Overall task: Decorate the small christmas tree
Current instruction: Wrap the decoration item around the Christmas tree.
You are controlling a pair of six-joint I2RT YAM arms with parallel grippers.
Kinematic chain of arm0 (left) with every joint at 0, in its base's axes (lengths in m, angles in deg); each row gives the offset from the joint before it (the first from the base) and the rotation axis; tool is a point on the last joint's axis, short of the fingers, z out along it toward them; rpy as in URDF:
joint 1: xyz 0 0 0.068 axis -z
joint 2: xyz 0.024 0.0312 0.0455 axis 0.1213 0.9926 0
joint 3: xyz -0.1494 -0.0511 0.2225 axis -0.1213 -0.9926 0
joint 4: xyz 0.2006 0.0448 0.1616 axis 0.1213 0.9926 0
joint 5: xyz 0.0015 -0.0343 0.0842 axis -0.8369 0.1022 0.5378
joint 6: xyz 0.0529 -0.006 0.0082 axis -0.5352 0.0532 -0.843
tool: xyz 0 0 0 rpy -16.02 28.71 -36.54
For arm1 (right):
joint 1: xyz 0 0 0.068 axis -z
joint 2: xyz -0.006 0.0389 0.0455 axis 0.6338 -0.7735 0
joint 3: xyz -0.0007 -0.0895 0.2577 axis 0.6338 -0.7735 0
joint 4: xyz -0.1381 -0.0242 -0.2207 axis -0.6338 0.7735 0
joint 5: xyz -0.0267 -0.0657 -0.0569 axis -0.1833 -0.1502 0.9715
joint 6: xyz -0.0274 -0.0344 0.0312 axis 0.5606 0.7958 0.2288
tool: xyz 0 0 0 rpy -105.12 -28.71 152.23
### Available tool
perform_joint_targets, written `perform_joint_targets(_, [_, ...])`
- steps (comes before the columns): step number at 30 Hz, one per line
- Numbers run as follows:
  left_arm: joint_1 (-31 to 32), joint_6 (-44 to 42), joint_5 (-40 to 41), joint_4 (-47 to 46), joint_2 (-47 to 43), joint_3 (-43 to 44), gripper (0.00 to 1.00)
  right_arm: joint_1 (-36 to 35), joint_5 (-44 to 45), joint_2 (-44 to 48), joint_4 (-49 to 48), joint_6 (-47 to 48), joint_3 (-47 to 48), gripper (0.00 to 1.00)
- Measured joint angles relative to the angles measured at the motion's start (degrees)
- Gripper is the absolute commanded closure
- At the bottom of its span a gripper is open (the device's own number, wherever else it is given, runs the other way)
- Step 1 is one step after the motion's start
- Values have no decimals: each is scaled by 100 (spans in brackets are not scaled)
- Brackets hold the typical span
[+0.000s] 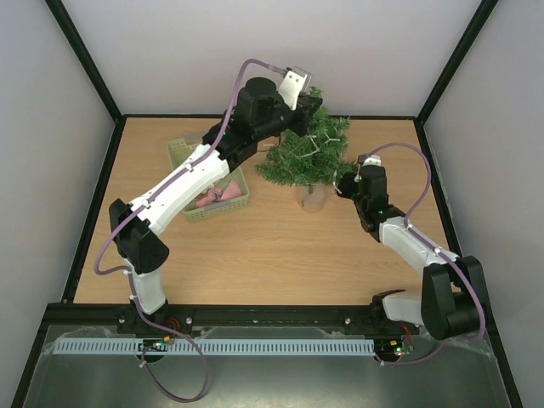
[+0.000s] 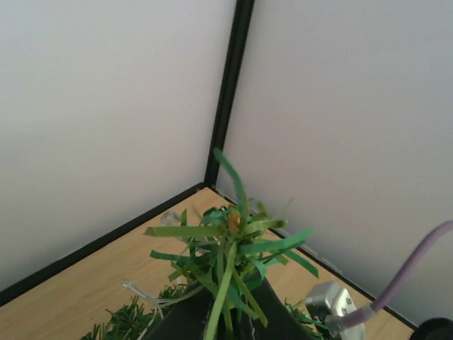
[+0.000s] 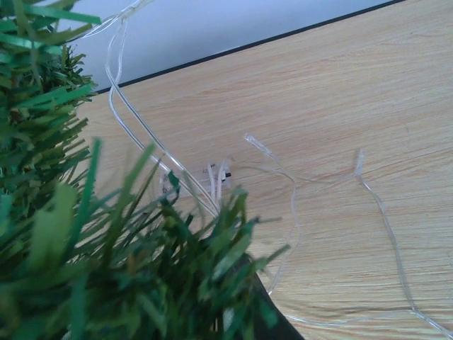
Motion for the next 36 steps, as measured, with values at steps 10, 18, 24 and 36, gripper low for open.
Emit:
perform_joint_targets(10, [0,-636,1047,260,232,586,98,-2,-260,-249,0,-4,417,97])
perform_joint_targets(18, [-188,-743,1263,328,376,654,98,-2,-494,-527,20,101,551,81])
perform_joint_targets(24, [-251,-717,1390,219,459,651,94,-2,-509,-697,328,236,658,74])
perform_joint_targets(36, [-251,-481,1405,153,457,649,58,546,223,-1311,863,17,964,78])
